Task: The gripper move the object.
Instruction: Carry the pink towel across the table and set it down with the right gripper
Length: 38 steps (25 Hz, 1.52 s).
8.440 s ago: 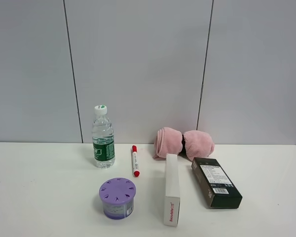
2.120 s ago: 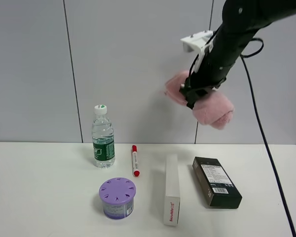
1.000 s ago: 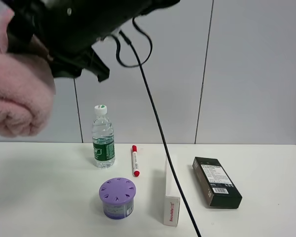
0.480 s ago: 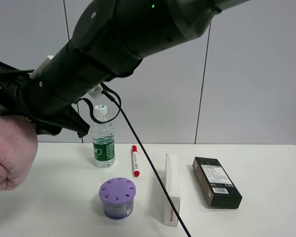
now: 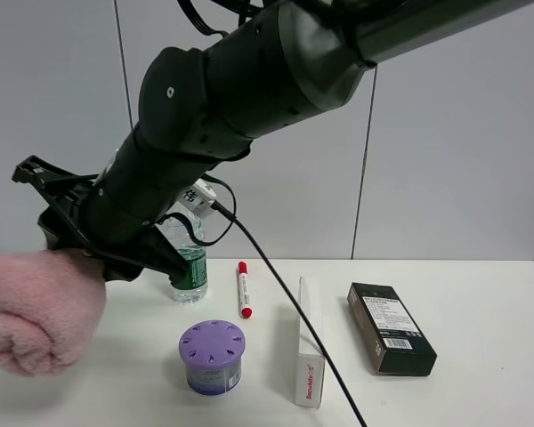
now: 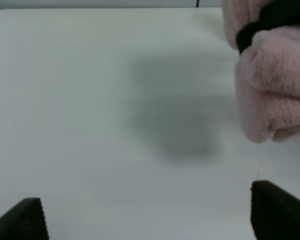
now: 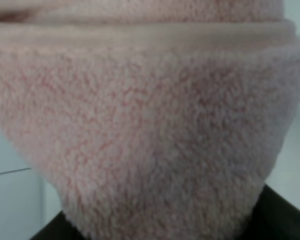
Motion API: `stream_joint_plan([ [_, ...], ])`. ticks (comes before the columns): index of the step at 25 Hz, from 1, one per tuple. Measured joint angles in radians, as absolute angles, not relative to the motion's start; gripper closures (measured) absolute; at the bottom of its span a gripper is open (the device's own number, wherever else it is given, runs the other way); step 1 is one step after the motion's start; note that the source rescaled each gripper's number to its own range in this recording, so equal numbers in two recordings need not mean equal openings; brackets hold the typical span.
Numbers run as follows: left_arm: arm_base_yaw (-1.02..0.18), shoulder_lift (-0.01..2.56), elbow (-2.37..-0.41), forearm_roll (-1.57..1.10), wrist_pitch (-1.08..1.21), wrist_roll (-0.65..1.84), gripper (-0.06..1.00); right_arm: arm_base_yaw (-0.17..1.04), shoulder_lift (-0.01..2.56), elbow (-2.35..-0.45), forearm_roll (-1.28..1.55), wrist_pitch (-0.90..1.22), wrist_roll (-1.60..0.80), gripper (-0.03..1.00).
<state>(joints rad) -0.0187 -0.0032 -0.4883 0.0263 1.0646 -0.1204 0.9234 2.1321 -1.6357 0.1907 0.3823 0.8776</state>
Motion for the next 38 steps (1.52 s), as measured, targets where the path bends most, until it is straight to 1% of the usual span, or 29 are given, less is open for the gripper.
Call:
stream_joint_plan([
  [5, -0.019, -0.003, -0.488, 0.026, 1.065, -0.120, -0.06, 0.908, 2.133, -1.636, -0.120, 0.470, 1.158, 0.97],
  [9, -0.019, -0.003, -0.488, 0.026, 1.065, -0.120, -0.06, 0.905, 2.145, -1.636, -0.216, 0.462, 1.277, 0.97],
  [19, -0.019, -0.003, -0.488, 0.026, 1.065, -0.121, -0.06, 0.905, 2.195, -1.637, -0.189, 0.441, 1.286, 0.97],
  [26, -0.019, -0.003, -0.488, 0.026, 1.065, -0.120, -0.06, 0.905, 2.209, -1.649, -0.175, 0.433, 1.216, 0.97],
  [38, -0.019, -0.003, -0.488, 0.026, 1.065, -0.120, -0.06, 0.905, 2.258, -1.650, -0.118, 0.412, 1.200, 0.97],
])
